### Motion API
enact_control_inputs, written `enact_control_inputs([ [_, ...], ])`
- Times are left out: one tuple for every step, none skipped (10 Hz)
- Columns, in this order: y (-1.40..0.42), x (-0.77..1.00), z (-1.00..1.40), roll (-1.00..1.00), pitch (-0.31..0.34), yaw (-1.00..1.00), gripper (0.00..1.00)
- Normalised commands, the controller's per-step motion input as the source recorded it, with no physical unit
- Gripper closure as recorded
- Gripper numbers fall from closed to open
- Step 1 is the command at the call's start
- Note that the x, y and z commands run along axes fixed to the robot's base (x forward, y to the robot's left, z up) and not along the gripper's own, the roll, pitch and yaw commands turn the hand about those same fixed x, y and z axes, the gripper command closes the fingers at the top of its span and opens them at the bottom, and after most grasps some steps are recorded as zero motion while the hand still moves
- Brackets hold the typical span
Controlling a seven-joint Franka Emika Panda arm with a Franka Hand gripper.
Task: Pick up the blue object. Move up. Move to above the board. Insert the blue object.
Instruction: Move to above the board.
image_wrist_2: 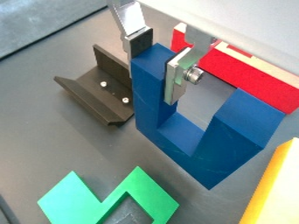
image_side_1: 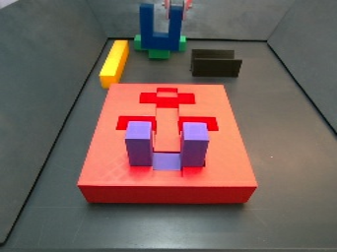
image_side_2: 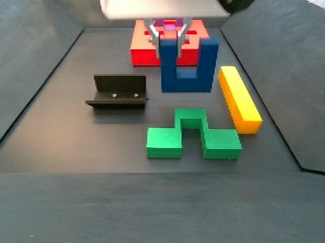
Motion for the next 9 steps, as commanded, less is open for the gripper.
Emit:
enact_control_inputs([
  [0.00,0.00,1.40,0.00,0.000,0.00,1.00],
  [-0.01,-0.02,1.40,-0.01,0.023,0.00,1.00],
  [-0.01,-0.03,1.40,-0.02,0.012,0.00,1.00],
  [0.01,0.02,1.40,-0.04,0.002,0.00,1.00],
  [0.00,0.04,0.91,-0.06,0.069,-0.01,1.00],
  [0.00,0.03,0.51,-0.06,0.076,-0.01,1.00],
  [0.01,0.04,0.19,-0.05,0.052,-0.01,1.00],
  [-1.40,-0.15,0.19,-0.03,0.104,0.11,1.00],
  [-1.40,-0.15,0.19,0.05,0.077,0.10,1.00],
])
